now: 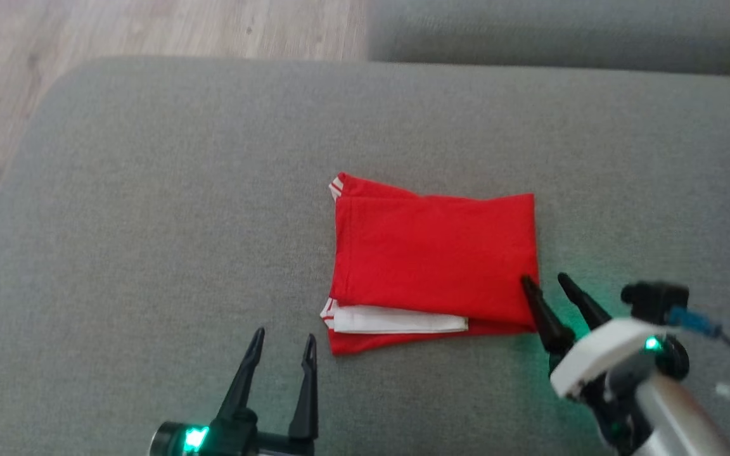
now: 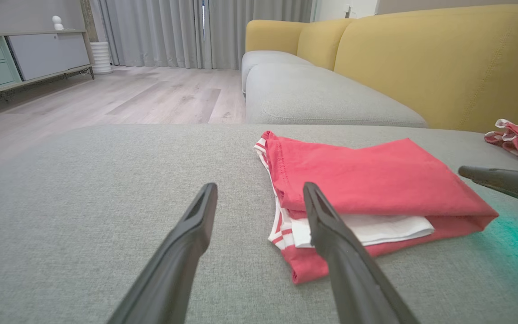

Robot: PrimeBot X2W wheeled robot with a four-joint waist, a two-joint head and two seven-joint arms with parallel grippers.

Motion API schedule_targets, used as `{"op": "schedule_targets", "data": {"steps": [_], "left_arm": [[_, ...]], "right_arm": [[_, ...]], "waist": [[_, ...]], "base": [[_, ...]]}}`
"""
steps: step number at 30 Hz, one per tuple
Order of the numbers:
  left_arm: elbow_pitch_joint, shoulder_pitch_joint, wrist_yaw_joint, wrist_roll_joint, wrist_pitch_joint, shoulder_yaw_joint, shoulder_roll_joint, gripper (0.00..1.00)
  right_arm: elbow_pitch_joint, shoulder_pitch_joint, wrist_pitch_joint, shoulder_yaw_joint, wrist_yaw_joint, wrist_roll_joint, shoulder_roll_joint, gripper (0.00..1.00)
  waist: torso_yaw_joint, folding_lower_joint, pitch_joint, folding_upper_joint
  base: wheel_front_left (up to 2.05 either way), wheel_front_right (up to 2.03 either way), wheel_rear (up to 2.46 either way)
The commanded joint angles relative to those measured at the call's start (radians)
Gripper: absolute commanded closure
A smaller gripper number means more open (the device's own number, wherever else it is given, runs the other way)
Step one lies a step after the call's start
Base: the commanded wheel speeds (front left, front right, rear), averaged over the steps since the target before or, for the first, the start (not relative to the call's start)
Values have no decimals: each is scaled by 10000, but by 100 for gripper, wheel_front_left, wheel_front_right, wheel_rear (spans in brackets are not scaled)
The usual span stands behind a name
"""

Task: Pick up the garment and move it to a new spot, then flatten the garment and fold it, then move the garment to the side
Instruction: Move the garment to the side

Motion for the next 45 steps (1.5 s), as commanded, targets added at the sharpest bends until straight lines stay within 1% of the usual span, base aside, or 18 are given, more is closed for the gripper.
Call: {"op": "schedule_targets", "data": {"steps": [1, 6, 11, 12, 13, 14, 16, 19, 23, 26, 30, 35, 38, 39, 43, 44, 45], "left_arm": [[-258, -425, 71, -26, -95, 134, -121, 0], [-170, -782, 198, 108, -95, -182, -123, 0], [-169, -937, 324, 46, -95, -332, -124, 0], [-159, -961, 349, 42, -95, -360, -124, 0], [-158, -984, 377, 42, -95, -379, -124, 0], [-163, -1008, 403, 42, -95, -396, -124, 0], [-165, -1055, 450, 38, -95, -416, -124, 0], [-152, -1155, 483, 54, -95, -403, -125, 0], [-178, -1358, 467, 92, -95, -350, -125, 0], [-249, -1588, 465, 174, -95, -333, -125, 0], [-390, -1949, 496, 250, -95, -306, -125, 0], [-809, -2406, 396, -78, -95, -161, -125, 0], [-955, -2628, 211, -4, -95, -92, -125, 0], [-1138, -2770, 205, -50, -95, 6, -125, 0], [-1326, -2922, 181, -97, -95, 83, -125, 0], [-1347, -2941, 173, -100, -95, 106, -125, 0], [-1360, -2950, 174, -115, -95, 139, -125, 0]], "right_arm": [[-104, -496, 505, 287, -9, 630, -228, 0], [221, -1087, 1685, 507, -9, 1890, -569, 0], [264, -1287, 2006, 733, -9, 2425, -778, 0], [276, -1309, 2051, 825, -9, 2473, -830, 31], [260, -1335, 2069, 915, -9, 2520, -876, 67], [226, -1350, 2074, 989, -9, 2603, -913, 100], [107, -1371, 2097, 1139, -9, 2765, -1034, 100], [-97, -1515, 1889, 1257, -9, 2646, -1439, 100], [-265, -1904, 1622, 1093, -9, 2328, -2225, 100], [-330, -2354, 1615, 808, -9, 2135, -2963, 100], [-350, -3069, 1669, 290, -9, 1915, -3981, 100], [-328, -3859, 1809, -460, -9, 1758, -5098, 100], [-324, -4146, 1926, -1110, -9, 1748, -5614, 100], [-237, -4204, 2024, -1587, -9, 1711, -5940, 100], [41, -4076, 2156, -2390, -9, 1519, -6463, 100], [69, -4037, 2167, -2539, -9, 1407, -6528, 97], [73, -4018, 2101, -2681, -9, 1219, -6555, 2]], "waist": [[93, -3, 269, 0], [205, -3, 535, 0], [225, -3, 695, 0], [216, -3, 731, 0], [195, -3, 777, 0], [171, -3, 825, 0], [85, -3, 924, 0], [-165, -3, 1102, 0], [-671, -3, 1419, 0], [-1097, -3, 1725, 0], [-1596, -3, 2175, 0], [-2007, -3, 2758, 0], [-2149, -3, 3049, 0], [-2192, -3, 3212, 0], [-2175, -3, 3404, 0], [-2168, -3, 3426, 0], [-2161, -3, 3433, 0]], "base": [[0, 0, 0], [0, 0, 0], [0, 0, 0], [0, 0, 0], [0, 0, 0], [0, 0, 0], [0, 0, 0], [0, 0, 0], [0, 0, 0], [0, 0, 0], [0, 0, 0], [0, 0, 0], [0, 0, 0], [0, 0, 0], [0, 0, 0], [0, 0, 0], [0, 0, 0]]}}
